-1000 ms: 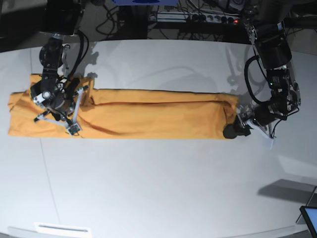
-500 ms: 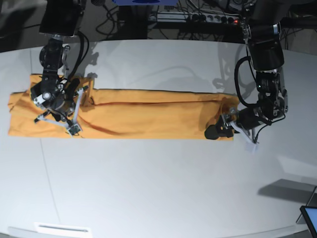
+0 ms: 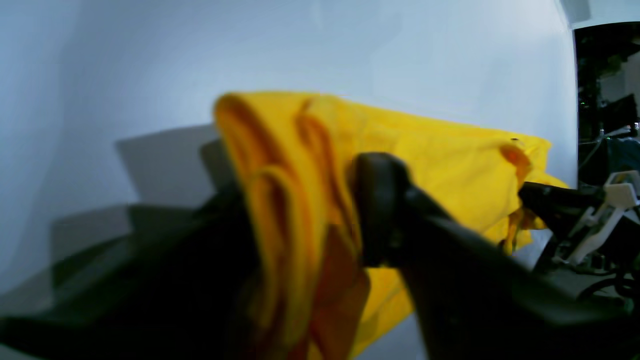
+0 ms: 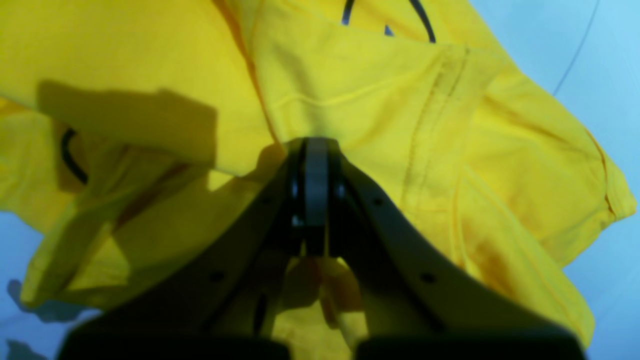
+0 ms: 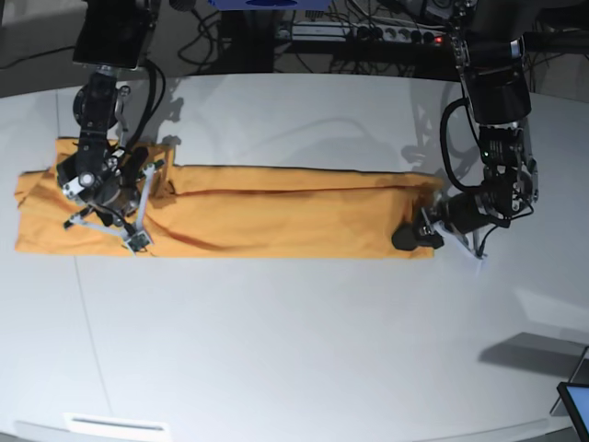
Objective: Fold the T-shirt properly
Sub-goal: 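Lower the left gripper and grasp the folded end of the shirt strip, then lift and fold the grasped end with the left gripper toward the right gripper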
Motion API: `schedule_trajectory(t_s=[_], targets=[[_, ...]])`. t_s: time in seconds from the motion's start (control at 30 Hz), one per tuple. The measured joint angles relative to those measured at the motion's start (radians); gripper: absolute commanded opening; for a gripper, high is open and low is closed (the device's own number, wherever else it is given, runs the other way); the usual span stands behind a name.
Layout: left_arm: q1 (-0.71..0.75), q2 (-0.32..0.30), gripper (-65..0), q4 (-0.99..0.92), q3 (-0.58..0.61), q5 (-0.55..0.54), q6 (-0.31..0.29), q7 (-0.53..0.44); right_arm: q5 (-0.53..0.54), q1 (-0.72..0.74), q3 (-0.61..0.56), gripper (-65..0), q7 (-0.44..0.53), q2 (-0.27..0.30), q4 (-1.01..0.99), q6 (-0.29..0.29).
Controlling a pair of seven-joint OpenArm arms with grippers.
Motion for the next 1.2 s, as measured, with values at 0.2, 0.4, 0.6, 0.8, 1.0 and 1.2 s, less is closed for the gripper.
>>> schedule_trajectory(t_s=[0.2,0.4,0.6,0.8,1.0,1.2], targets=[[-0.012,-0.01,-56.6,0.007,0.084,0.071,0.004,-0.013,0.002,0.0,0.0,-64.7,0.001,0.0,0.0,0.0],[-0.013,0.011,-65.0,0.008,0.093,0.09,0.003,-0.031,0.003,0.0,0.0,-64.7,0.001,0.0,0.0,0.0],[-0.014,0.011,-65.0,0.008,0.093,0.09,0.003,-0.031,0.003,0.0,0.0,-64.7,0.001,0.0,0.0,0.0],[-0.004,0.003,-65.0,0.058,0.092,0.119,0.0,-0.021,0.003,-0.001,0.0,-64.7,0.001,0.0,0.0,0.0],[0.027,-0.021,-65.0,0.165,0.098,0.174,0.014,0.031,0.005,-0.003,0.0,-64.7,0.002,0.001,0.0,0.0],[0.028,0.017,-65.0,0.228,0.03,0.21,0.035,0.162,0.002,-0.003,0.0,-64.7,0.005,0.0,0.0,0.0]])
